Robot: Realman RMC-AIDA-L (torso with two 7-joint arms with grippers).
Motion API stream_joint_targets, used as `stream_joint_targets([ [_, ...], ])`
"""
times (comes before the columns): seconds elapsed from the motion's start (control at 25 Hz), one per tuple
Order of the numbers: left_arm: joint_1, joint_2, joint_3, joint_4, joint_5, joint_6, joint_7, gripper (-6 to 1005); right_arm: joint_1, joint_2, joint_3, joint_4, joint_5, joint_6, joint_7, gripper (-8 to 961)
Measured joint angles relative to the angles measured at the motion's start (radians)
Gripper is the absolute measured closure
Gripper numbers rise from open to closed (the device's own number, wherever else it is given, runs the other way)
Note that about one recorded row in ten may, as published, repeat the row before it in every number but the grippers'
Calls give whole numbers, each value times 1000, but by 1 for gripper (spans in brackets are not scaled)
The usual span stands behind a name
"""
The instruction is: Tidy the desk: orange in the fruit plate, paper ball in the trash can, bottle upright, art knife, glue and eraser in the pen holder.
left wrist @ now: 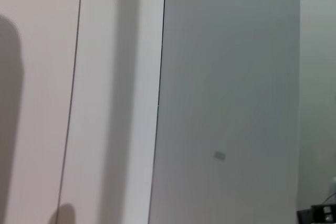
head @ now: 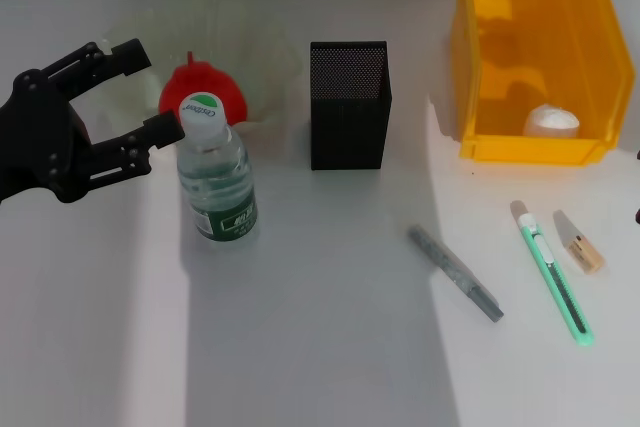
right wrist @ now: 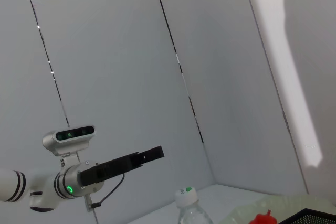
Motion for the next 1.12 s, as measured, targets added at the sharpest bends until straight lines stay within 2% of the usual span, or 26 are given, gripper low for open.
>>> stream_joint_targets([
  [0.12, -17, 13, 4, 5, 6, 35, -75, 164, 0, -3, 3, 0, 0, 0, 0, 187],
  [0.16, -36, 31, 28, 9, 30, 63, -141, 164, 0, -4, 6, -1, 0, 0, 0, 187],
  [0.28, -69, 57, 113, 11, 73, 86, -216, 164, -1, -9, 24, -3, 0, 0, 0, 187],
  [0.4, -69, 57, 113, 11, 73, 86, -216, 164, -4, -13, 48, -7, 0, 6, 7, 187],
  [0.44, -92, 54, 163, 14, 134, 77, -238, 164, -4, -13, 48, -7, 0, 6, 7, 187],
  [0.48, -104, 40, 166, 15, 180, 72, -240, 164, -5, -16, 51, -9, 0, 8, 11, 187],
  [0.52, -104, 40, 166, 15, 180, 72, -240, 164, -5, -19, 52, -10, 0, 9, 19, 187],
  [0.6, -123, 17, 166, 15, 250, 63, -240, 164, -6, -28, 53, -26, 0, 14, 53, 187],
  [0.68, -130, 7, 166, 15, 280, 50, -240, 164, -5, -33, 52, -70, -4, 20, 118, 187],
  [0.72, -133, -3, 166, 15, 298, 28, -240, 164, -4, -34, 49, -113, -6, 23, 166, 187],
  [0.92, -134, -10, 168, 15, 313, 17, -241, 164, 12, -26, 17, -392, -45, 10, 429, 187],
  [1.04, -133, -10, 168, 14, 316, 14, -241, 164, 37, -22, -50, -586, -98, 5, 627, 187],
  [1.12, -134, -11, 168, 14, 323, 0, -244, 164, 71, -26, -140, -767, -176, 3, 825, 187],
])
